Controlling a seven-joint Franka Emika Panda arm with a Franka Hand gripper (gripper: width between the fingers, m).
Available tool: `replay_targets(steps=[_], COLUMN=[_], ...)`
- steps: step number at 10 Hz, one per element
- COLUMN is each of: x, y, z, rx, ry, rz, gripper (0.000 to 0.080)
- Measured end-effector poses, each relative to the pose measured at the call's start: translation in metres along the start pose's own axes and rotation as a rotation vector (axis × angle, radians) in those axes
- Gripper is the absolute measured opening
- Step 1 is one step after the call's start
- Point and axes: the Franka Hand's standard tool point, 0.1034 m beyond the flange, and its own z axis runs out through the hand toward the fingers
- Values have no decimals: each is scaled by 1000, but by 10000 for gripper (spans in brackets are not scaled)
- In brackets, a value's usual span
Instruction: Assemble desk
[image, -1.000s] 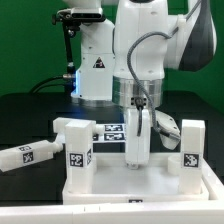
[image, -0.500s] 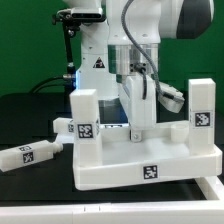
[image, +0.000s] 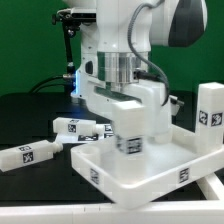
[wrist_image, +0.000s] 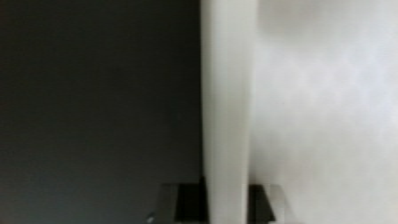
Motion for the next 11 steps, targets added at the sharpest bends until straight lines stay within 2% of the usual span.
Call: replay_targets(steps=[1,4,5,6,7,8,11], x=[2,2,16,41,57,51,54], y=[0,4,2,-6,-17,-21,-13], z=[-2,3,3,-1,-6,-5,-1], rx=[2,-14,-26,-29,-27,-19,-54], ry=[17,12,19,43,72,90,77], rz=[-123,-282,-445,-625,-819,-900,-1123], gripper=[42,42,42,42,42,42,42])
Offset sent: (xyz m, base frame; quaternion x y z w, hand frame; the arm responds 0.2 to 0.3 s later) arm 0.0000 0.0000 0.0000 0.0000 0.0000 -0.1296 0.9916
